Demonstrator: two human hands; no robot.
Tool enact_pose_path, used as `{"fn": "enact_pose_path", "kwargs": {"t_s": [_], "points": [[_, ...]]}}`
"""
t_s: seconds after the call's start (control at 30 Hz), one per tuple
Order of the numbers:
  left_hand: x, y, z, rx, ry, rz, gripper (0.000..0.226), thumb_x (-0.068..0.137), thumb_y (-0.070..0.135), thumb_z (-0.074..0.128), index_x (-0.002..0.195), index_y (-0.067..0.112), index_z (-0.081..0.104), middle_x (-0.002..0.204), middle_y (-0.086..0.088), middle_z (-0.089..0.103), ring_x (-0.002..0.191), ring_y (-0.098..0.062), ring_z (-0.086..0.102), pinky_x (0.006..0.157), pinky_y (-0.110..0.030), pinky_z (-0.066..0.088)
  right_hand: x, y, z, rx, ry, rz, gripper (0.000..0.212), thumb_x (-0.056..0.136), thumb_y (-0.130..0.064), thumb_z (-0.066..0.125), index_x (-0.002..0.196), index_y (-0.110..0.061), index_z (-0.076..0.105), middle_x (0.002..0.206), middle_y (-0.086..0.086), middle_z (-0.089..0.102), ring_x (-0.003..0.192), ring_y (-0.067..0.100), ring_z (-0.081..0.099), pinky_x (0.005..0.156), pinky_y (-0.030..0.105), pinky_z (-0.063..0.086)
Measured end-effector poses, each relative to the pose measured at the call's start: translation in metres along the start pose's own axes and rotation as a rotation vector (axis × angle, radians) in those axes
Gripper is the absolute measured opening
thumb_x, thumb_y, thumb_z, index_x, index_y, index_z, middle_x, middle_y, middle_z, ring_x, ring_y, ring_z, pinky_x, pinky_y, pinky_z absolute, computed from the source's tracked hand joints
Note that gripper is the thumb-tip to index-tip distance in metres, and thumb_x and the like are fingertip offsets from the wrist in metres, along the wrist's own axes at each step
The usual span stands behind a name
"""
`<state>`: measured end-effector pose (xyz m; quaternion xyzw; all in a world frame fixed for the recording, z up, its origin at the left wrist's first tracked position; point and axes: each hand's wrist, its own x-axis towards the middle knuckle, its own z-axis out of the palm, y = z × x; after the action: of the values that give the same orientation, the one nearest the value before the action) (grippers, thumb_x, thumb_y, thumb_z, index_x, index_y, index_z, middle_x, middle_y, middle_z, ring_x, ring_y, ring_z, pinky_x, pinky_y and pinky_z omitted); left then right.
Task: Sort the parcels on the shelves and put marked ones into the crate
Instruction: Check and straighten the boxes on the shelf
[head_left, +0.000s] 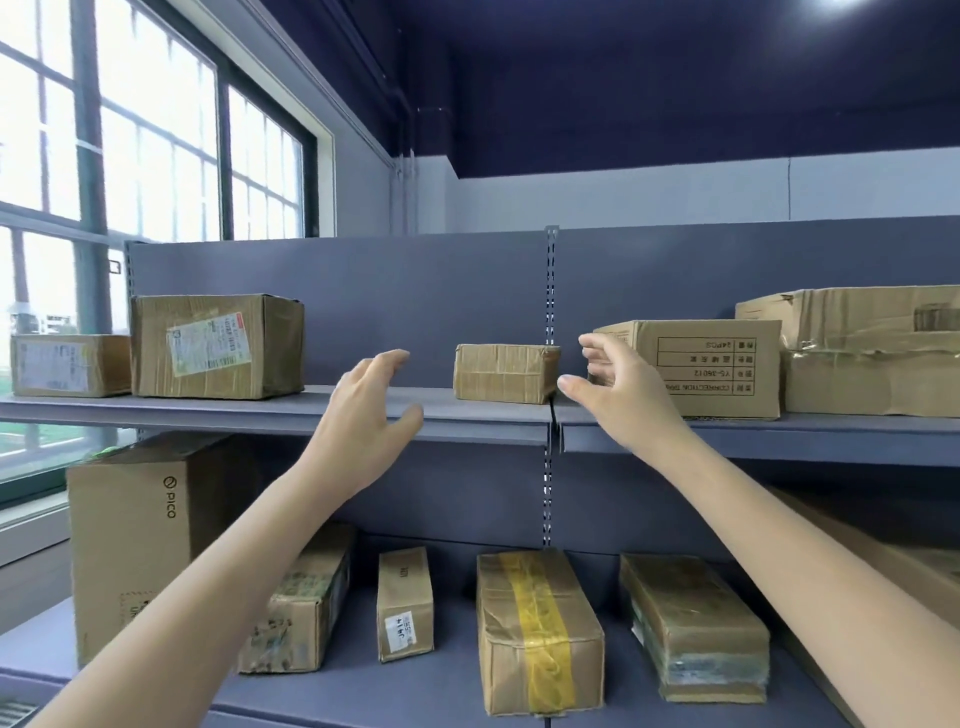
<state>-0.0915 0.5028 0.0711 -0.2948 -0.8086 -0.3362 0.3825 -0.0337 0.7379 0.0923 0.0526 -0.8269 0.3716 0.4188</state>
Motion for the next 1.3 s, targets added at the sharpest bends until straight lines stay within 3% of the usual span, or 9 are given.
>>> {"fn": "enact_pose_path", "kwargs": {"t_s": [0.37,0.57,0.67,0.73,0.83,0.97,1.13,1.2,1.3], "points": [[0.062,-0.054,0.025,-0.096,0.01,-0.035,0.05,0.086,0.013,0.058,0.133,0.01,0.041,0.133,-0.006,0.05,0.126,-0.02,0.043,0.105,-0.031,0.033,0.06,0.017,0.044,-0.071,0.006,0.047,0.052,0.087,-0.024,0.062,0.134,-0.018,0.042,0.135,0.002,0.048,0.119,0.017,0.048,0.091,0.025,0.037],[0.122,-0.07,0.056,-0.087,-0.187,-0.045,0.051,0.088,0.015,0.053,0.136,0.011,0.037,0.133,-0.008,0.047,0.122,-0.022,0.042,0.089,-0.024,0.032,0.099,0.035,0.066,-0.16,0.002,0.121,0.055,0.085,-0.027,0.063,0.135,-0.017,0.041,0.137,0.004,0.046,0.123,0.02,0.046,0.098,0.033,0.038],[0.149,-0.073,0.078,-0.039,-0.354,-0.119,0.046,0.088,0.019,0.053,0.129,0.008,0.039,0.125,-0.01,0.047,0.101,-0.022,0.044,0.077,-0.027,0.035,0.119,0.046,0.075,-0.235,-0.014,0.224,0.059,0.084,-0.035,0.062,0.136,-0.019,0.038,0.139,0.002,0.044,0.123,0.022,0.046,0.102,0.041,0.039],[0.161,-0.076,0.094,-0.016,-0.446,-0.176,0.029,0.086,0.02,0.054,0.109,0.013,0.04,0.107,-0.008,0.047,0.086,-0.021,0.043,0.062,-0.027,0.036,0.129,0.052,0.08,-0.294,-0.027,0.29,0.065,0.081,-0.04,0.063,0.137,-0.019,0.036,0.138,0.003,0.045,0.121,0.024,0.046,0.1,0.046,0.039],[0.172,-0.079,0.113,0.015,-0.519,-0.256,0.022,0.085,0.019,0.052,0.094,0.01,0.034,0.085,-0.001,0.041,0.068,-0.016,0.04,0.051,-0.025,0.03,0.139,0.059,0.088,-0.358,-0.071,0.334,0.074,0.081,-0.037,0.064,0.142,-0.014,0.028,0.139,0.007,0.043,0.123,0.026,0.045,0.096,0.037,0.039],[0.181,-0.08,0.125,0.043,-0.59,-0.317,0.014,0.086,0.015,0.047,0.093,0.008,0.038,0.085,-0.002,0.041,0.075,-0.021,0.04,0.054,-0.026,0.027,0.145,0.066,0.098,-0.332,-0.138,0.374,0.078,0.084,-0.029,0.065,0.143,-0.006,0.019,0.142,0.012,0.038,0.124,0.026,0.042,0.084,0.028,0.035],[0.18,-0.083,0.135,-0.165,-0.604,-0.372,0.015,0.081,0.003,0.044,0.071,0.012,0.039,0.074,-0.002,0.038,0.065,-0.019,0.036,0.056,-0.024,0.029,0.145,0.07,0.101,-0.209,-0.092,0.382,0.076,0.084,-0.021,0.066,0.144,-0.008,0.022,0.144,0.01,0.037,0.127,0.025,0.04,0.086,0.026,0.033],[0.179,-0.083,0.131,-0.283,-0.558,-0.391,0.008,0.079,0.004,0.045,0.082,0.01,0.044,0.086,-0.008,0.044,0.075,-0.021,0.041,0.065,-0.03,0.037,0.144,0.068,0.097,-0.187,-0.042,0.352,0.075,0.082,-0.02,0.067,0.144,-0.011,0.025,0.142,0.009,0.04,0.125,0.024,0.042,0.089,0.026,0.035],[0.172,-0.076,0.117,-0.416,-0.471,-0.323,0.031,0.071,0.009,0.052,0.102,0.004,0.049,0.095,-0.009,0.049,0.082,-0.022,0.048,0.071,-0.034,0.043,0.139,0.063,0.087,-0.185,0.043,0.289,0.07,0.079,-0.025,0.069,0.139,-0.015,0.035,0.131,0.003,0.049,0.115,0.022,0.049,0.094,0.035,0.044]]}}
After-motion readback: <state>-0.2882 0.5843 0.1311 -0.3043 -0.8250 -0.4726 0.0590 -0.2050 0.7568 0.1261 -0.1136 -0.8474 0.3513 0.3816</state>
